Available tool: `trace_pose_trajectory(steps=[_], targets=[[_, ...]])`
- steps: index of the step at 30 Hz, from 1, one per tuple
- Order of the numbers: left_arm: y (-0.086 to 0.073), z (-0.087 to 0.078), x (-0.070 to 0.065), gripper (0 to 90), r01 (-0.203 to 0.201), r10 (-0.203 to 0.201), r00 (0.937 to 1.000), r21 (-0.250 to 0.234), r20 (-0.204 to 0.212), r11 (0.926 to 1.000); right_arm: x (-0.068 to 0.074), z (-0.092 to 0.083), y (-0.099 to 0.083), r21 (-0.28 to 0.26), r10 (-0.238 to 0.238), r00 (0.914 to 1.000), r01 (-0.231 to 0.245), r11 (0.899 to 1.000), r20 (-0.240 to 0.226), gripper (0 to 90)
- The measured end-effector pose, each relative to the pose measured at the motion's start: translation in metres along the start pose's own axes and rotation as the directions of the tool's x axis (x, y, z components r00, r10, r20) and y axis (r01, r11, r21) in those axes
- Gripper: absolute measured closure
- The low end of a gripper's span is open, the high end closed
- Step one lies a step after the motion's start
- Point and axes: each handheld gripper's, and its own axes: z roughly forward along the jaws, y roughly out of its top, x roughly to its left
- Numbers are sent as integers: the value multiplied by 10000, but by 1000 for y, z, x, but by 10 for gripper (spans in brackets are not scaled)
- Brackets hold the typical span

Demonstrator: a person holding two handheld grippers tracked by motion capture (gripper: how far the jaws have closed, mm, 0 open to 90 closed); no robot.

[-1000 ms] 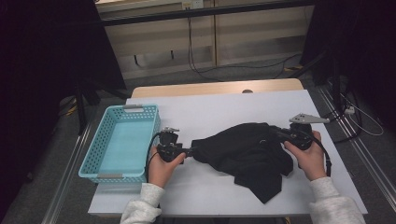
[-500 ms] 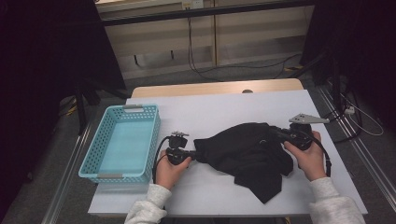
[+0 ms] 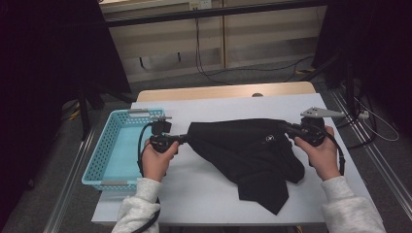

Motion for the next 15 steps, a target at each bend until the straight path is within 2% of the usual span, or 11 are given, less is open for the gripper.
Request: trace_pose_trajectory(steps=[2,3,6,15], targets=[[6,-3,1,866,-68,68,10000,-19,-67,10000,-2,3,7,-341,467,9989,-470,9983,-100,838],[7,-3,2,866,-20,20,10000,-4,-88,10000,-3,5,11,-365,461,9989,-461,9983,7,838],[7,-1,4,865,9,-9,9999,74,-130,10000,-4,12,16,-392,611,9981,-614,9973,-77,837],[-4,10,6,864,89,-85,9999,317,-142,9995,-3,21,11,94,406,9991,-404,9991,-123,823]])
